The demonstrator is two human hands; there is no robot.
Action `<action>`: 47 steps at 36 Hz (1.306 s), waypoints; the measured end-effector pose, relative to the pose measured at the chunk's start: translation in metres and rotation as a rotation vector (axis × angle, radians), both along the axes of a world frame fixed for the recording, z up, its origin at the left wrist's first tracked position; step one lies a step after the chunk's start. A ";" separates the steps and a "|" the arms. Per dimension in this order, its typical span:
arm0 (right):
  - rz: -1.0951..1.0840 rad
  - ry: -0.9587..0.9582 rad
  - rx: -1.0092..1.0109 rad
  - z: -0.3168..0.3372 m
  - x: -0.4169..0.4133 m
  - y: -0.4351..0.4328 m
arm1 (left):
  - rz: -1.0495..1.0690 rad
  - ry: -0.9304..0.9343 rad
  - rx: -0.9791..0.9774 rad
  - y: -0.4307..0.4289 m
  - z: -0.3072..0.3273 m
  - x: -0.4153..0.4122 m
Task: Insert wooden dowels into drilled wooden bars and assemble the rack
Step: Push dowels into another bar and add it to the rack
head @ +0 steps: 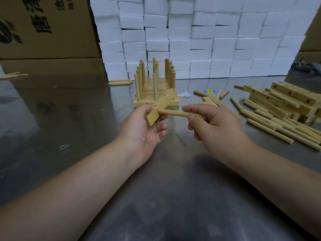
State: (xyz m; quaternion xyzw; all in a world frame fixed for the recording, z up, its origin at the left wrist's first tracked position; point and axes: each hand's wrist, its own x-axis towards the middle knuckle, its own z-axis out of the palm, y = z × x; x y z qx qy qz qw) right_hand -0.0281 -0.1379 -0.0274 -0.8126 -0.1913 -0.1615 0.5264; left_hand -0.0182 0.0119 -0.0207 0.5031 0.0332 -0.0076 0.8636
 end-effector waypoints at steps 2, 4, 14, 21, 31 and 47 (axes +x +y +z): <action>0.002 0.009 0.000 0.001 0.000 -0.001 | -0.007 -0.001 -0.001 0.000 0.000 0.000; -0.002 0.017 -0.002 0.001 0.000 -0.001 | -0.008 -0.006 0.014 0.000 0.000 0.000; -0.032 0.007 0.003 0.002 -0.004 0.000 | 0.007 -0.027 0.082 0.003 -0.005 0.004; -0.052 -0.032 0.051 0.007 -0.008 -0.001 | 0.077 -0.101 0.269 0.004 -0.006 0.003; -0.043 -0.027 0.001 0.005 -0.006 0.000 | 0.106 -0.053 0.195 0.004 -0.005 0.001; -0.026 -0.059 -0.072 0.008 -0.009 -0.002 | 0.083 -0.064 0.207 0.007 -0.007 0.002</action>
